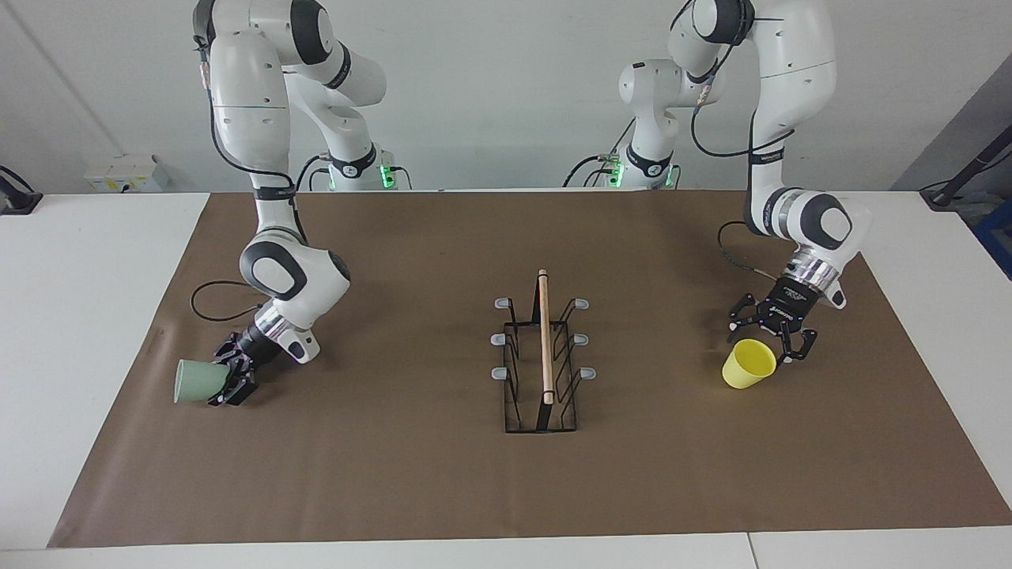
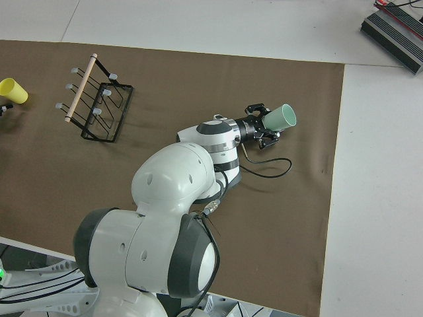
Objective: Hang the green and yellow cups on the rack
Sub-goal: 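Lift the green cup with the right gripper while the left gripper grasps the yellow cup, then carry the green cup onto a rack peg while the left gripper lifts the yellow cup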
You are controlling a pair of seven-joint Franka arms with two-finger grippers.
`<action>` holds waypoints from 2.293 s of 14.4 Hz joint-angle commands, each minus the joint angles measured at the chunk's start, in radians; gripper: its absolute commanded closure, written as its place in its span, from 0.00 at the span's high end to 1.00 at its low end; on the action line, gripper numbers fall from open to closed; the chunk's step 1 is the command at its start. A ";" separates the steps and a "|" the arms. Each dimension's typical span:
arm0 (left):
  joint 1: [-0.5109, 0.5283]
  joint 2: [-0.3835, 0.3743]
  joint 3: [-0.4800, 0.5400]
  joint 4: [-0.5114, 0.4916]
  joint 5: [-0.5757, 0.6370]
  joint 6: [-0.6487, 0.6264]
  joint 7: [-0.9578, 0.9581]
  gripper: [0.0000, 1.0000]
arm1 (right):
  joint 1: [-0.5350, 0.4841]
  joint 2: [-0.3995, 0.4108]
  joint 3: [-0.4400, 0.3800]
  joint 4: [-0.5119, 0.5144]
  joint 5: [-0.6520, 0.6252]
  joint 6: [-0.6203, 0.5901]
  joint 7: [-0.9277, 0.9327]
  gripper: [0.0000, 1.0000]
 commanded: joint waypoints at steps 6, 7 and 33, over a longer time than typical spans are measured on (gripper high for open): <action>0.052 0.068 0.001 0.041 -0.114 -0.109 0.100 1.00 | 0.001 -0.016 0.009 0.023 0.032 0.010 -0.058 0.00; 0.049 0.068 0.000 0.041 -0.116 -0.109 0.104 1.00 | 0.003 -0.027 0.015 0.032 0.139 0.012 -0.113 0.00; -0.039 0.108 -0.002 0.047 -0.263 -0.066 0.230 0.46 | 0.007 -0.349 0.392 0.198 2.198 0.075 -0.260 0.00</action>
